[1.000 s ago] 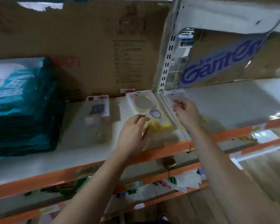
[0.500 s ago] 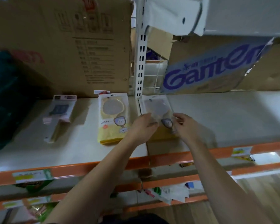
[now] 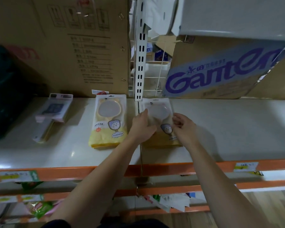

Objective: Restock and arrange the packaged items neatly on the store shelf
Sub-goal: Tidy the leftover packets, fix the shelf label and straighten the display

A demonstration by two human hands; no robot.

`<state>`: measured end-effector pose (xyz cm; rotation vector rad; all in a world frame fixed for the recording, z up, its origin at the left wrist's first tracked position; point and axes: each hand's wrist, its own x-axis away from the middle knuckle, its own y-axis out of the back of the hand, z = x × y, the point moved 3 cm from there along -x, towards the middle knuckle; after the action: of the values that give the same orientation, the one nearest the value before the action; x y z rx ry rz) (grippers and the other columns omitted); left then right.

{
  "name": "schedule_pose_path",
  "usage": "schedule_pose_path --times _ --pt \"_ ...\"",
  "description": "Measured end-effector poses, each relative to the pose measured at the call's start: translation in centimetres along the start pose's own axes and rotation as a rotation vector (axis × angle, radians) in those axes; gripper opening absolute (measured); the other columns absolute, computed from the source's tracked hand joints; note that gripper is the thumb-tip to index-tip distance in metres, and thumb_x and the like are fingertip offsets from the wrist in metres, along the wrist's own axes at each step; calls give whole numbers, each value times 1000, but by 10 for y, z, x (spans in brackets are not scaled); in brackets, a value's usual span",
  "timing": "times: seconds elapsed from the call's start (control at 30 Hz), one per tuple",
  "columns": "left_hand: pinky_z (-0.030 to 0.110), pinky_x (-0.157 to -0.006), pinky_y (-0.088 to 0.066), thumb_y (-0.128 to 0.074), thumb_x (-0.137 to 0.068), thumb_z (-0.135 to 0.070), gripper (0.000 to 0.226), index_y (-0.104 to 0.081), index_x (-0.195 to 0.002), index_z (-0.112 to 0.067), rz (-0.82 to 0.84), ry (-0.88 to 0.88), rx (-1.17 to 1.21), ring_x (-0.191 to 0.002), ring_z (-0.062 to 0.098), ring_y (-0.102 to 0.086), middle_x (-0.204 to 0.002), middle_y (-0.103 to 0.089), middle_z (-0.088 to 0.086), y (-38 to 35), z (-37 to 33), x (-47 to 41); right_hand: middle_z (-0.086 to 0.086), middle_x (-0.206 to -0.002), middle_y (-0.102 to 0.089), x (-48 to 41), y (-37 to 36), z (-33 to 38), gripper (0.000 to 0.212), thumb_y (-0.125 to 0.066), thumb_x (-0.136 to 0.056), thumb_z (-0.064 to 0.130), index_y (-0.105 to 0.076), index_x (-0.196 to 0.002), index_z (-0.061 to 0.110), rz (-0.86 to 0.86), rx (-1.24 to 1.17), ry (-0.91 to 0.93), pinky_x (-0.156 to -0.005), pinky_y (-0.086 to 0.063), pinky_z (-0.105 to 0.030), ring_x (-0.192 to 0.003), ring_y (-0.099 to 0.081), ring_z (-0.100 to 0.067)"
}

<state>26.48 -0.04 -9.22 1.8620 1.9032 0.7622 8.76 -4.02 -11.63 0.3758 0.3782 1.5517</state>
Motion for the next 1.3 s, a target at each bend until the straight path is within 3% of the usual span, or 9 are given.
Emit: schedule_pose_path --times 0.47,0.57,0.63,0.77,0.87,1.03,1.13,1.23,1.3 --pt "35 -108 -36 -60 -90 -22 59 -37 -144 -13 18 -85 -30 -130 24 -43 -144 -44 7 6 3 1 -7 -124 -63 0 -3 6 60 -78 -78 14 -56 -133 12 -56 112 16 -86 -43 -21 -104 -55 -12" --pt "33 -110 -29 -55 -95 -23 60 -30 -148 -11 -78 -131 -169 -139 25 -33 -154 -31 8 24 7 6 -8 -127 -61 7 -5 19 52 -73 -79 13 -59 -129 12 -132 239 123 -91 -43 -26 -113 -55 -20" --pt "35 -112 -28 -53 -96 -24 57 -33 -147 -10 -189 -140 -228 -141 25 -31 -155 -31 8 48 14 10 -7 -125 -62 14 -14 33 42 -68 -84 14 -62 -125 12 -153 209 200 -87 -42 -12 -109 -58 -17" --pt "38 -107 -36 -56 -93 -24 60 -34 -148 -14 -317 -22 -278 -136 26 -38 -153 -34 7 100 49 22 1 -114 -65 26 -57 59 28 -57 -95 19 -64 -122 17 1 48 195 -82 -50 -10 -90 -58 7" --pt "46 -103 -44 -59 -92 -29 67 -28 -150 -16 -327 171 -169 -132 30 -42 -153 -32 10 123 83 31 1 -126 -62 34 -97 71 32 -53 -98 24 -59 -130 18 169 25 197 -75 -35 6 -93 -53 16" --pt "44 -92 -51 -62 -90 -26 59 -38 -143 -17 -234 218 223 -111 22 -57 -133 -53 4 123 103 39 1 -143 -51 42 -131 76 47 -51 -98 31 -45 -143 20 287 87 155 -108 -40 -34 -130 -48 -13" --pt "31 -76 -50 -62 -88 -22 42 -48 -127 -17 -219 156 218 -91 8 -54 -104 -57 -11 120 99 37 7 -135 -58 48 -136 74 48 -51 -98 37 -47 -143 22 261 69 124 -104 -44 -32 -119 -55 -5" --pt "45 -85 -51 -61 -87 -22 34 -50 -118 -16 -163 148 179 -99 20 -56 -110 -58 1 119 98 33 17 -114 -61 56 -138 71 46 -52 -98 36 -48 -141 21 211 28 91 -82 -48 -15 -85 -55 16" --pt "46 -87 -51 -60 -88 -23 27 -50 -112 -16 -143 150 150 -101 24 -56 -112 -57 5 119 98 31 14 -114 -62 59 -138 71 42 -52 -98 34 -52 -138 19 172 13 86 -77 -46 -11 -88 -58 11"
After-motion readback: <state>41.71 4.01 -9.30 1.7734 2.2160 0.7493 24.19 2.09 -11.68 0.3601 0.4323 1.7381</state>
